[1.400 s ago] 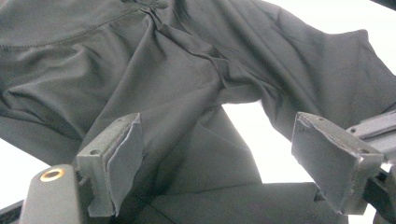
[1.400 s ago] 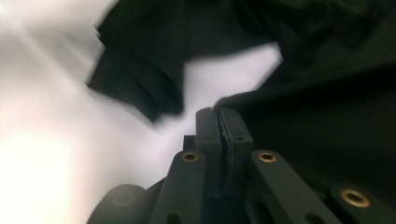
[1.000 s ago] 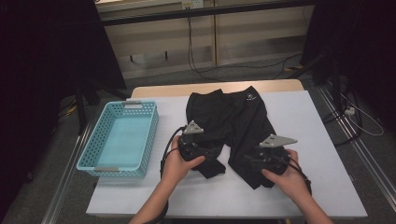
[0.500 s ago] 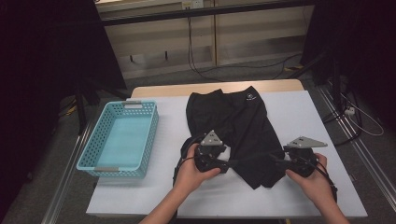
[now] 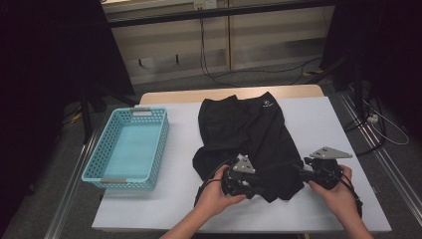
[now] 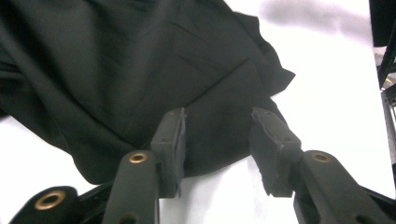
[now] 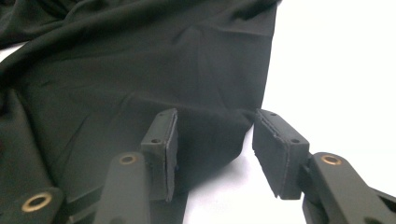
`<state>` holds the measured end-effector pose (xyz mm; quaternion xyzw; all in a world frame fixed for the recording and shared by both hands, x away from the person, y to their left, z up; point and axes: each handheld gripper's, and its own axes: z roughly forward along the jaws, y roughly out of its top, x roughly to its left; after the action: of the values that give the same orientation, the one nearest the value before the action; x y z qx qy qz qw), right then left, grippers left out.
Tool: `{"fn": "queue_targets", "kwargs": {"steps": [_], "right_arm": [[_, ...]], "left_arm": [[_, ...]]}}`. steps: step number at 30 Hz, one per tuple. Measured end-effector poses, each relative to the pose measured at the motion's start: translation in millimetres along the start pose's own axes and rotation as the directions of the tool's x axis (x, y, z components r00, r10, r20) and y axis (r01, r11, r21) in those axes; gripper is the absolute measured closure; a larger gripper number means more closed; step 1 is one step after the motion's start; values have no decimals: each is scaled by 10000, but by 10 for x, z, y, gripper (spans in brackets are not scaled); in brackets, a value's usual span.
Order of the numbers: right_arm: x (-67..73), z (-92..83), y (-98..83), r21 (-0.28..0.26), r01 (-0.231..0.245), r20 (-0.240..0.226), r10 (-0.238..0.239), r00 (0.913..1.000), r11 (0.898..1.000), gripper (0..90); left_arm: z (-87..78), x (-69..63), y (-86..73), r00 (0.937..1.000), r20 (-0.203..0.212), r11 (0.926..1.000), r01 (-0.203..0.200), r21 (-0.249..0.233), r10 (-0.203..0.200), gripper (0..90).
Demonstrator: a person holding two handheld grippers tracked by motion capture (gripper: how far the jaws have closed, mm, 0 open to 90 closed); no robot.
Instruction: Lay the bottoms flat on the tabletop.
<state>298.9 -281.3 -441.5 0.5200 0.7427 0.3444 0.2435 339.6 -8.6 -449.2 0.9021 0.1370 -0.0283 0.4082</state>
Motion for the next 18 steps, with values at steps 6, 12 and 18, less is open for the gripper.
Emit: {"fn": "queue_targets", "kwargs": {"steps": [6,12,18], "right_arm": [[1,4,2,-15,16,35,-16,10000,10000,487],[-18,-20,4,-92,-16,77,17,10000,10000,487],[-20,-45,17,-189,-18,38,19,10000,9998,496]], "left_arm": [[81,-41,-33,9994,338,9999,18,123,-22,689],[95,-75,-11,9983,583,9992,53,400,-76,881],[-10,-17,50,9947,767,9976,682,89,-687,896]]}}
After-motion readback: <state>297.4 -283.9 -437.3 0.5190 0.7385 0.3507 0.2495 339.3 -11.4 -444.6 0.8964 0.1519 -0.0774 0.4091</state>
